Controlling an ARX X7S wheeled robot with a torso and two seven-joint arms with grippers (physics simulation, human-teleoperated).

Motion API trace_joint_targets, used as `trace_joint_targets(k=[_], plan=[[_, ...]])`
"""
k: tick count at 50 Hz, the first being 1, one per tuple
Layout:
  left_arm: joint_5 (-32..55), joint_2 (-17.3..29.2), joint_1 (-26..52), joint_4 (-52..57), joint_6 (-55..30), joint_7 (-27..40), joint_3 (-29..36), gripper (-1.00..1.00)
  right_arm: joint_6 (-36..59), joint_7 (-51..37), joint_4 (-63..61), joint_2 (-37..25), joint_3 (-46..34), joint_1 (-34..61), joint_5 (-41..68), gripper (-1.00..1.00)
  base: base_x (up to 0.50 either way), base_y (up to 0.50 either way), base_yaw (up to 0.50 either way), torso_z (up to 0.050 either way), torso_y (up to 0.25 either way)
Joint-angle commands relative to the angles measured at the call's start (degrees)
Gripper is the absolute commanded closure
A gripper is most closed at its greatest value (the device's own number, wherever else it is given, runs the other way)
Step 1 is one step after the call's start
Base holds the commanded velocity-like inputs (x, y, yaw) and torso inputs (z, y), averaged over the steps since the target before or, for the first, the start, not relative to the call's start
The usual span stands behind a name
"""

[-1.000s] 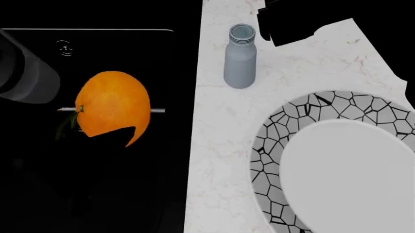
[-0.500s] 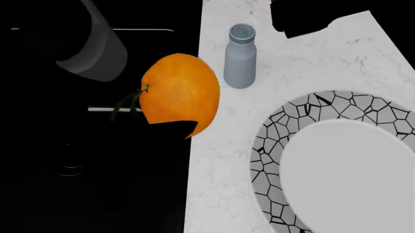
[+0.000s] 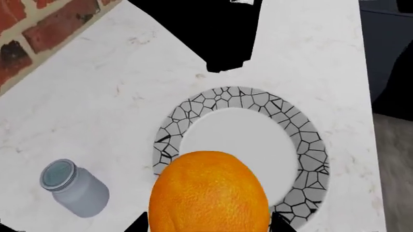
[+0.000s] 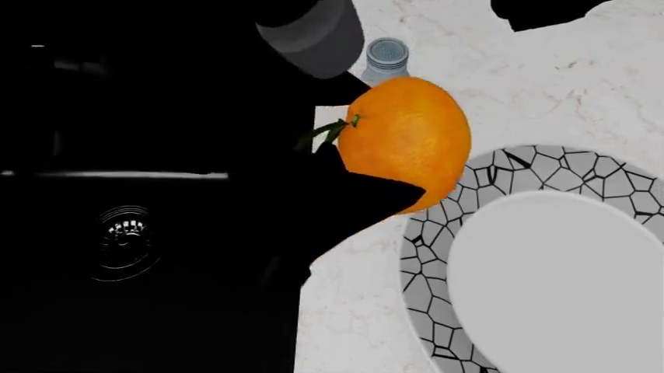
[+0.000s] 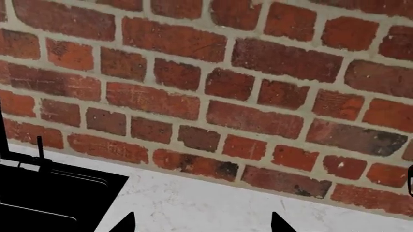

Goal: Pick the orange from the sink and place it on the plate located on the counter

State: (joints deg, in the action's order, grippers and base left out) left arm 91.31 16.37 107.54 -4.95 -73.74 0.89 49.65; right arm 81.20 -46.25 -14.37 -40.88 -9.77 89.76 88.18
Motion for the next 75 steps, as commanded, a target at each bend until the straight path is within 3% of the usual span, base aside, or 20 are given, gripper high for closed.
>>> trace_joint_targets(k=[1, 17, 31, 36, 43, 48, 75], plan=[[-14.15, -4.73, 1.49, -12.04, -0.53, -17.33, 5.23, 1.0, -0.43, -1.64, 0.46, -0.81, 0.38, 0.24, 0.97, -1.0, 0.0, 0.0, 0.0, 0.0, 0.0], [-24.59, -11.7, 2.21, -24.41, 9.37, -34.81, 14.05, 1.0, -1.64, -2.81, 0.57, -3.09, 1.2, 0.22, 2.37, -1.0, 0.0, 0.0, 0.0, 0.0, 0.001], [-25.95, -15.35, 0.78, -30.43, 13.38, -41.8, 16.67, 1.0, -2.31, -2.92, 0.55, -3.51, 0.56, 0.36, 2.94, -1.0, 0.0, 0.0, 0.0, 0.0, 0.0], [-24.4, -16.31, 0.56, -31.7, 15.54, -43.0, 19.38, 1.0, -2.54, -2.82, 0.51, -3.55, 0.25, 0.42, 3.03, -1.0, 0.0, 0.0, 0.0, 0.0, 0.0], [-11.84, -16.36, 3.15, -33.63, 24.26, -43.23, 33.11, 1.0, -3.05, -2.21, 0.34, -4.05, 0.19, 0.27, 2.82, -1.0, 0.0, 0.0, 0.0, 0.0, 0.001], [-6.92, -16.37, 4.16, -33.58, 27.61, -43.64, 38.81, 1.0, -3.42, -1.62, 0.28, -4.13, -0.12, 0.11, 2.35, -1.0, 0.0, 0.0, 0.0, 0.0, 0.0], [-7.89, -16.37, 1.7, -33.46, 29.75, -44.47, 39.96, 1.0, -4.59, -0.81, 0.34, -4.51, -1.51, -0.03, 2.03, -1.0, 0.0, 0.0, 0.0, 0.0, 0.0]])
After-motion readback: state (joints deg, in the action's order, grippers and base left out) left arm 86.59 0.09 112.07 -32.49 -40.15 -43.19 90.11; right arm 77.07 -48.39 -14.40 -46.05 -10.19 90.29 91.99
